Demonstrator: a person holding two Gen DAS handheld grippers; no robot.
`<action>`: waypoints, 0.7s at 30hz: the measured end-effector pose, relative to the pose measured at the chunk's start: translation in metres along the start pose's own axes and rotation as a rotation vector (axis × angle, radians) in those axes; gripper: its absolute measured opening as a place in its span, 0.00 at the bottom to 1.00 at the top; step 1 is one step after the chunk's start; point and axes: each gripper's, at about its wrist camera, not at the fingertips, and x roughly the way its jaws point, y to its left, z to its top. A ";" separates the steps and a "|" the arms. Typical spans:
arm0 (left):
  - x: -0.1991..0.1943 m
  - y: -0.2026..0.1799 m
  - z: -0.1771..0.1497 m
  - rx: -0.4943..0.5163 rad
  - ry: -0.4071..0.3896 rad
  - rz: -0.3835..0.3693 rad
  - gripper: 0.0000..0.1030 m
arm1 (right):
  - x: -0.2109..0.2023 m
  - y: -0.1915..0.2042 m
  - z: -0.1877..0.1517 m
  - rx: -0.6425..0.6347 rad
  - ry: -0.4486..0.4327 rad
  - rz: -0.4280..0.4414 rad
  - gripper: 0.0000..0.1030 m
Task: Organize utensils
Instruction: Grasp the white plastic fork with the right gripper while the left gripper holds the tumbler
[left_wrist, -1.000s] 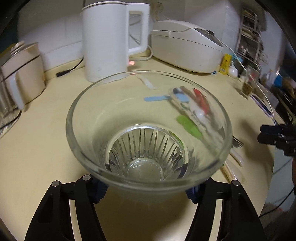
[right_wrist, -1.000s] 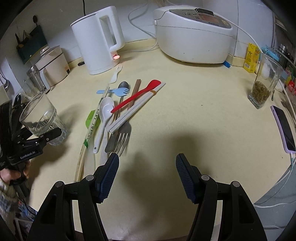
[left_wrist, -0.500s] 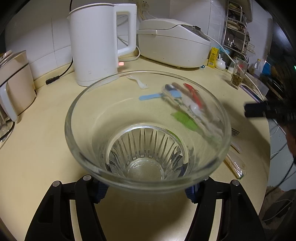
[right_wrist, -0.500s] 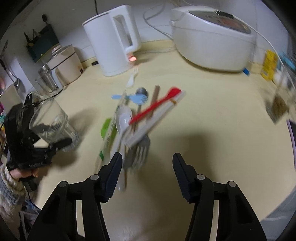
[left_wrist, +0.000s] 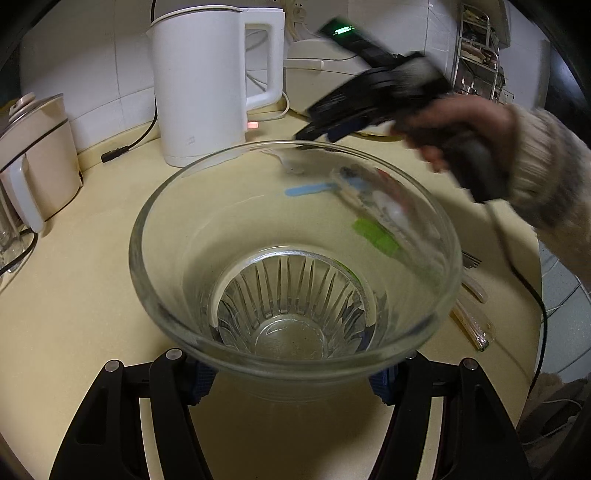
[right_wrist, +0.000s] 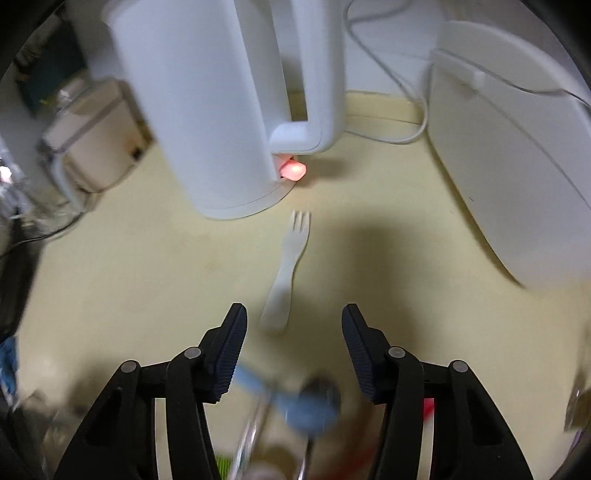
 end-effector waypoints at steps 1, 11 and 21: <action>0.000 0.000 0.000 -0.001 0.000 0.000 0.68 | 0.009 0.002 0.005 -0.004 0.011 -0.017 0.52; -0.003 0.001 -0.001 -0.023 0.000 0.021 0.68 | 0.052 0.019 0.023 -0.029 0.056 -0.085 0.36; -0.004 -0.001 -0.002 -0.026 0.002 0.034 0.68 | 0.038 0.060 0.002 -0.143 0.073 0.055 0.12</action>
